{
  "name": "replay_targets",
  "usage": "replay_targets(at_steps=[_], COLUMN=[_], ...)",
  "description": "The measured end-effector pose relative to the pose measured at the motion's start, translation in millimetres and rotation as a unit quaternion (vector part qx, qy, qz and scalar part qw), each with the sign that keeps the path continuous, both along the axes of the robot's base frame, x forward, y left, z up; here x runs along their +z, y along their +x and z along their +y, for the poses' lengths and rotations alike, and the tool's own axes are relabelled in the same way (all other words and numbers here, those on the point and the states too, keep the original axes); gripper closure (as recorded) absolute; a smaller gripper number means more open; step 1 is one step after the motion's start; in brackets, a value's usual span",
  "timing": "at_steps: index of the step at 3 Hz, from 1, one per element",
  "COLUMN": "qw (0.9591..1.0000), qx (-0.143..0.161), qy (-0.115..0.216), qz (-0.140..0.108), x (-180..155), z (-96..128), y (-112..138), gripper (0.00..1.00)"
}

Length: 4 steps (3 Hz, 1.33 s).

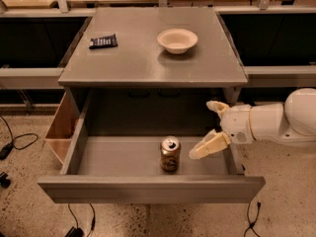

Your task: Pick orange can from top drawer and place on counter

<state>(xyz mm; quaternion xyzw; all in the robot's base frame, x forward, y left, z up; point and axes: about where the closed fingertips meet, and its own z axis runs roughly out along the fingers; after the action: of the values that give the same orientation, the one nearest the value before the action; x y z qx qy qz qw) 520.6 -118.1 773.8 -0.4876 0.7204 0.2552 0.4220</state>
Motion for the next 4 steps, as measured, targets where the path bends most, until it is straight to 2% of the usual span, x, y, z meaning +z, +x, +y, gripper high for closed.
replay_targets(at_steps=[1, 2, 3, 4], qw=[0.9970, 0.9935, 0.9915, 0.9919], qx=[0.043, 0.068, 0.088, 0.107], qy=[0.064, 0.091, 0.095, 0.068], qz=[-0.001, -0.005, -0.011, -0.013], x=[-46.4, -64.3, -76.1, -90.6], z=[28.1, 43.7, 59.8, 78.6], y=[7.8, 9.7, 10.8, 6.4], gripper=[0.00, 0.00, 0.00, 0.04])
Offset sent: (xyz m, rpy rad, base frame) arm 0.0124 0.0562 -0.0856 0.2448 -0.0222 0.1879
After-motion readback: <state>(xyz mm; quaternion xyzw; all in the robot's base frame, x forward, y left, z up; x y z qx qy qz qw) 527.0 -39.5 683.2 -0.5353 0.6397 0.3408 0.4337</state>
